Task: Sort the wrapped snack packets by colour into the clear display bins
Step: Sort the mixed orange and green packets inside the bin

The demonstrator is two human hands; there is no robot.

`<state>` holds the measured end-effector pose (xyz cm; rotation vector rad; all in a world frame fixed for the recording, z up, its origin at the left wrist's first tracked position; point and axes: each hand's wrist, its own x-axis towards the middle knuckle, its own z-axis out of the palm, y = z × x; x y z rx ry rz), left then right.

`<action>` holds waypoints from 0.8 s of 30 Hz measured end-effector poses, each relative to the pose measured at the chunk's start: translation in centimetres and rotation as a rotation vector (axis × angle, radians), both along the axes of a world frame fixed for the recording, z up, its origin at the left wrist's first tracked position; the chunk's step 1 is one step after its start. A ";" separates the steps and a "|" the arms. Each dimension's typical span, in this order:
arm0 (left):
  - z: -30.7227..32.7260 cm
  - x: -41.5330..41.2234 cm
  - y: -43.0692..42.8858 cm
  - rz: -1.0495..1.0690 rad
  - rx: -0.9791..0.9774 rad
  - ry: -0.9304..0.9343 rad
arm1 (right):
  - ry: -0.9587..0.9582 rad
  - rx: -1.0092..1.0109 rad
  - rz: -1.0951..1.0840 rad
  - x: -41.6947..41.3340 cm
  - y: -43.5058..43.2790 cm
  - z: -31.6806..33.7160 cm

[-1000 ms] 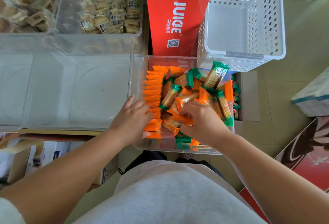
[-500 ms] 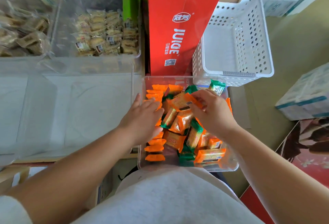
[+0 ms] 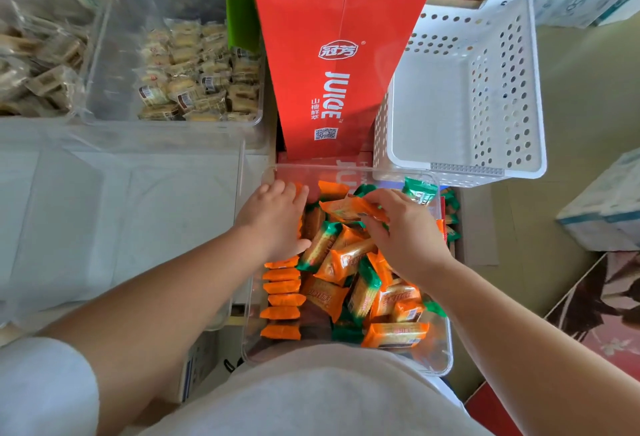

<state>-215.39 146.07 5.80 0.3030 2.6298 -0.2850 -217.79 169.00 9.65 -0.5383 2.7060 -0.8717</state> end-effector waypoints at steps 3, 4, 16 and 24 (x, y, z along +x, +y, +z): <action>0.1 -0.1 0.1 0.007 -0.025 0.004 | 0.001 0.001 -0.006 0.0 0.2 -0.1; 0.3 -0.2 0.2 0.018 -0.003 0.019 | 0.004 -0.004 -0.021 0.0 0.4 -0.1; -0.2 0.8 5.7 0.544 0.541 -0.214 | 0.080 -0.061 -0.223 0.5 4.2 0.5; -0.9 0.1 8.0 0.738 0.529 -0.328 | 0.071 -0.094 -0.178 1.0 4.9 -0.4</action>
